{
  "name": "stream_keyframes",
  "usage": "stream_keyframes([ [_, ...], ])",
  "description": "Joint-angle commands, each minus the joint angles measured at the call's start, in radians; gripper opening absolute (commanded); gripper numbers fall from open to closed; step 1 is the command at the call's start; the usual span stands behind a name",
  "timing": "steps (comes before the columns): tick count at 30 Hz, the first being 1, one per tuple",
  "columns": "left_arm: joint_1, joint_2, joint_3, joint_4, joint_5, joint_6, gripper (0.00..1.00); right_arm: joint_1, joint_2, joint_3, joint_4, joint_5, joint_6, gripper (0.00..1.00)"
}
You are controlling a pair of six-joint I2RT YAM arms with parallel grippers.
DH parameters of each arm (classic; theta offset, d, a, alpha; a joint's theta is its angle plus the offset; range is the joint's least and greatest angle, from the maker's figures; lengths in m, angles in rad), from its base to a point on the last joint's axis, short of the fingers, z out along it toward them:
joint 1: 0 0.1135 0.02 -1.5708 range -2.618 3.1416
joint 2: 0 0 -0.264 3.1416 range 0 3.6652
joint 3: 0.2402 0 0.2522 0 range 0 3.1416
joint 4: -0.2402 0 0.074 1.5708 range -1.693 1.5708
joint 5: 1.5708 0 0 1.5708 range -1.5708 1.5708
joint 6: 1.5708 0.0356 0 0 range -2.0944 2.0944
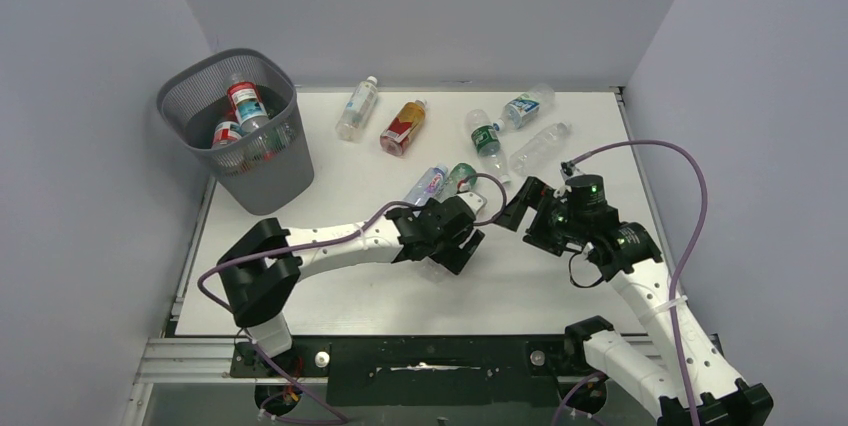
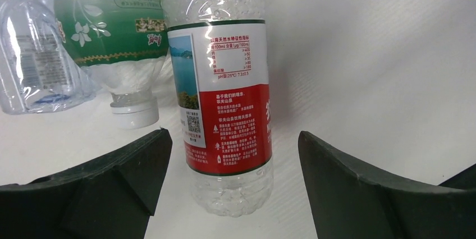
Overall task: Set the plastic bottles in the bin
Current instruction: Pick up the plastic bottle at the center of the board.
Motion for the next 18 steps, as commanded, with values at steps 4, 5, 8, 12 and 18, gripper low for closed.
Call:
stream_keyframes([
  [4, -0.012, 0.057, -0.012, 0.089, -0.004, -0.016, 0.83, 0.000, -0.036, -0.006, 0.026, 0.002, 0.002, 0.98],
  [5, -0.014, 0.065, -0.014, 0.090, -0.005, -0.017, 0.83, 0.000, -0.038, -0.007, 0.026, 0.002, 0.002, 0.98],
  [8, -0.019, 0.083, -0.019, 0.096, -0.006, -0.023, 0.83, 0.001, -0.041, -0.014, 0.028, 0.001, 0.002, 0.98],
  [12, -0.025, 0.104, -0.026, 0.094, -0.010, -0.032, 0.82, -0.001, -0.045, -0.020, 0.030, -0.001, 0.004, 0.98],
  [18, -0.029, 0.109, -0.035, 0.086, -0.007, -0.044, 0.67, -0.001, -0.049, -0.028, 0.034, -0.002, 0.003, 0.98],
])
